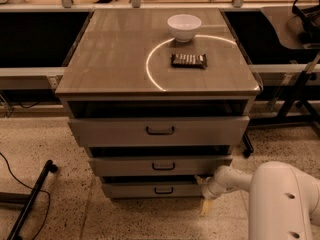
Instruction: Open bottom drawer
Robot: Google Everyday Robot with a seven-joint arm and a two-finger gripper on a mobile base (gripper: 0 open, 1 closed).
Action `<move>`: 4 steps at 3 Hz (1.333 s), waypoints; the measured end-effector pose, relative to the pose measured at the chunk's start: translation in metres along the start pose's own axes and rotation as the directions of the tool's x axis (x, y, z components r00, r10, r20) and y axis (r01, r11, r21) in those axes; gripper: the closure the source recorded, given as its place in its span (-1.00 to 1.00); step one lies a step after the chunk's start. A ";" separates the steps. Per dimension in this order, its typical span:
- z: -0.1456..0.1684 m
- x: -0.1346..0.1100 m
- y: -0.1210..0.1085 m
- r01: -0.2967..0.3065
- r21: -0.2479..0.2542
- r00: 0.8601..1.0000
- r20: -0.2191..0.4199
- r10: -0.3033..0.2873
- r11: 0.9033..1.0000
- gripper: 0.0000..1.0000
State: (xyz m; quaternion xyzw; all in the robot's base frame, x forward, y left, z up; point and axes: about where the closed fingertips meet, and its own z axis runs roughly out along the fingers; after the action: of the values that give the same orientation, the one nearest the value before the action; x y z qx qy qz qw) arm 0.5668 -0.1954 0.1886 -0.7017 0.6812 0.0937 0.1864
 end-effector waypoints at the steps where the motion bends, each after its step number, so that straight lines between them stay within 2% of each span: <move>1: 0.018 0.008 -0.009 -0.029 -0.010 1.000 -0.002 0.029 1.000 -0.98; 2: 0.039 0.013 0.000 -0.011 -0.078 1.000 -0.012 0.010 0.997 -0.52; 4: 0.027 0.008 -0.002 -0.010 -0.078 1.000 -0.012 0.010 0.997 0.41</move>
Offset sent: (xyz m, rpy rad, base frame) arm 0.4108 0.0894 -0.5595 -0.0014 0.0665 -0.0440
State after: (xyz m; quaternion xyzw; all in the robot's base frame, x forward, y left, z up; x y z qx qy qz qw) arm 0.5724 -0.1924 0.1608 -0.7056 0.6816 0.1171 0.1545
